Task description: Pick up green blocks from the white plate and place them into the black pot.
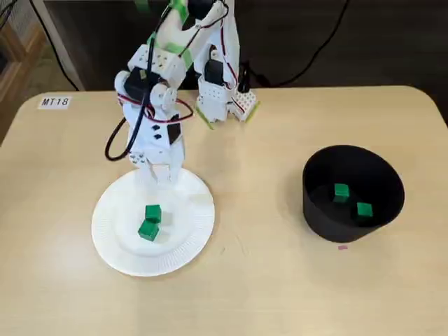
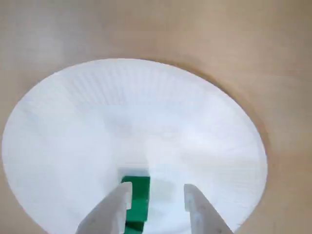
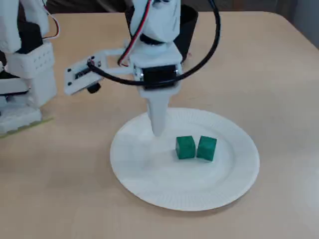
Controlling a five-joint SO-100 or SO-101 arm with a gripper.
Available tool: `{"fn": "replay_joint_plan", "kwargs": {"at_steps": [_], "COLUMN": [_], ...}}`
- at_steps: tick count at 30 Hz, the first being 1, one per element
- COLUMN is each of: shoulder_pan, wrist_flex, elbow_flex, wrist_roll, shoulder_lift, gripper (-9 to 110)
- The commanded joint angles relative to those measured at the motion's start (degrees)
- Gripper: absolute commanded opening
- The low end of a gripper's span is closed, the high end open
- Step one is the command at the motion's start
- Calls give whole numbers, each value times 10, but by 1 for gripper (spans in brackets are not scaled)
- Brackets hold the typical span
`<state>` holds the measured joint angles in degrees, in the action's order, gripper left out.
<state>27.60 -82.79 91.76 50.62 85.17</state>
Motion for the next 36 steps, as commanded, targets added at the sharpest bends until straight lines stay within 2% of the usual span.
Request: {"fn": "replay_joint_plan", "kwargs": {"at_steps": [1,8,12,21,26,32,36], "shoulder_pan": [-5,-11,-11,-15,-18,-23,-13], "wrist_flex": [-19,-73,-65,-59,-46,-31,-30], "elbow_flex": [-58,-214,-240,-301,-307,-315,-331], "wrist_roll": [-18,-56,-66,-65,-65,-105,-146], "shoulder_lift": [-27,-167,-192,-251,-271,-261,-194], "gripper": [19,22,22,15,-2,-2,-2]}}
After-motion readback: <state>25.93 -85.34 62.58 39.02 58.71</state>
